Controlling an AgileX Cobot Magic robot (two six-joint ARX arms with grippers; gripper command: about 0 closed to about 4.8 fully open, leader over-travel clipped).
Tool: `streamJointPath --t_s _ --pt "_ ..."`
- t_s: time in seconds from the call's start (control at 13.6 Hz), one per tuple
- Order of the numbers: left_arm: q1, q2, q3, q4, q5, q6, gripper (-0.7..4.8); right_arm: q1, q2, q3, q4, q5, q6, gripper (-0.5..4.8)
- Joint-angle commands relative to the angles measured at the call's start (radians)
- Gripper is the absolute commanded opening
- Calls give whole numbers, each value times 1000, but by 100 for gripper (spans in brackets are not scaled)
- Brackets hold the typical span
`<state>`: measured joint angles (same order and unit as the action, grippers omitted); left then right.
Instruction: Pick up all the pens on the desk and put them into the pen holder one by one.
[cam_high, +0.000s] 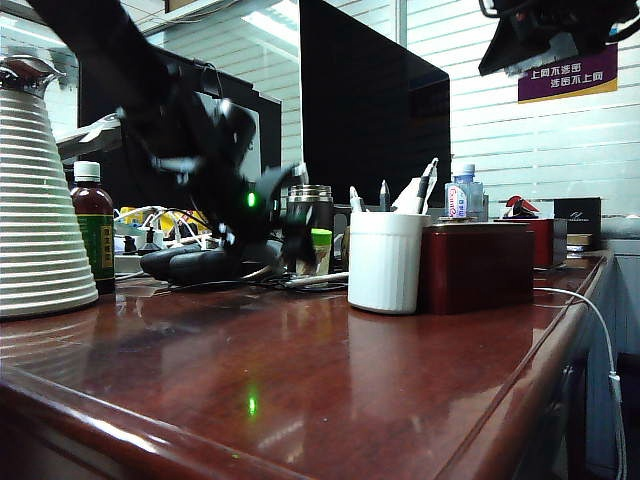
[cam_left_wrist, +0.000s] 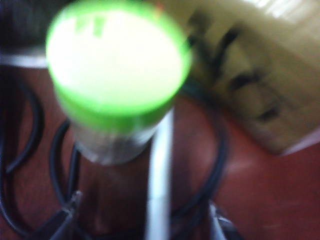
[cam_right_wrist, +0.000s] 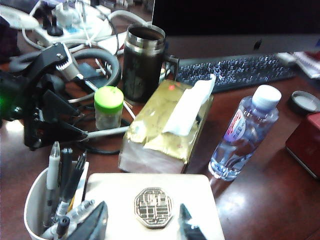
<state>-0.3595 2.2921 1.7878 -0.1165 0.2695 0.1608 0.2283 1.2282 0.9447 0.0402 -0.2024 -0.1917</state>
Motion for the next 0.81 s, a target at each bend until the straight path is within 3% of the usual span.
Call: streamJointPath --t_s 0.07,0.37,0.44,0.59,0.81 --pt "0 35 6 21 -31 74 341 1 3 5 6 -2 1 184" --pt "-12 58 6 51 -43 72 322 1 3 5 1 -2 1 184" --pt "-17 58 6 51 -45 73 252 1 3 5 1 -2 1 184" --pt "-33 58 6 47 -45 75 -14 1 3 5 1 -2 1 184" --pt "-42 -8 6 25 -19 67 -5 1 3 5 2 -2 1 184"
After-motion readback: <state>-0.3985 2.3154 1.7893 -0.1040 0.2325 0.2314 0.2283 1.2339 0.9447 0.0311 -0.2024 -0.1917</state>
